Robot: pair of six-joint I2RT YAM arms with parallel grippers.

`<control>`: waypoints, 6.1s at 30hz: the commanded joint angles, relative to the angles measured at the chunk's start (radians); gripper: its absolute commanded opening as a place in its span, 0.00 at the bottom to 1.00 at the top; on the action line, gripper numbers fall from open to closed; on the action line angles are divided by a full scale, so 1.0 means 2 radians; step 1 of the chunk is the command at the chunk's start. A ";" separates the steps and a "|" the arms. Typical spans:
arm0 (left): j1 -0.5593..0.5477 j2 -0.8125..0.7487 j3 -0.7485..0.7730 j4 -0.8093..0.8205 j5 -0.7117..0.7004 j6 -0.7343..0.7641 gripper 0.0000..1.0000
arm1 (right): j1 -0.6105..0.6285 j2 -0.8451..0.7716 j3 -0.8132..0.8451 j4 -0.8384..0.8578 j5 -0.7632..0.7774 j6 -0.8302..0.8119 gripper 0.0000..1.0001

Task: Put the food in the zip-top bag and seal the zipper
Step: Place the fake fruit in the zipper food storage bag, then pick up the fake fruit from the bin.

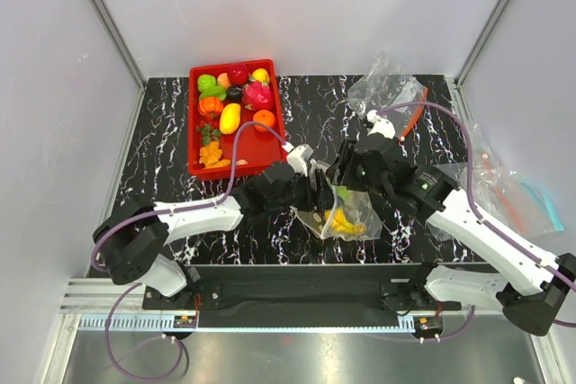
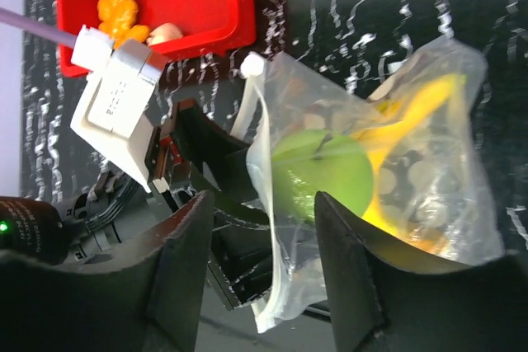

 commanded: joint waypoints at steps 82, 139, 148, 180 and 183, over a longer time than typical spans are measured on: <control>-0.030 0.049 0.112 -0.084 0.002 0.044 0.60 | -0.144 -0.082 -0.190 0.072 -0.066 0.017 0.31; 0.309 0.108 0.371 -0.443 -0.204 0.280 0.99 | 0.070 0.115 0.088 -0.134 0.053 -0.081 0.00; 0.334 0.299 0.546 -0.518 -0.251 0.305 0.99 | 0.070 0.121 0.105 -0.116 0.028 -0.090 0.00; 0.362 0.220 0.455 -0.433 -0.162 0.301 0.99 | 0.069 0.068 0.082 -0.125 0.065 -0.083 0.00; 0.362 0.263 0.504 -0.456 -0.175 0.307 0.99 | 0.070 0.072 0.082 -0.128 0.068 -0.083 0.00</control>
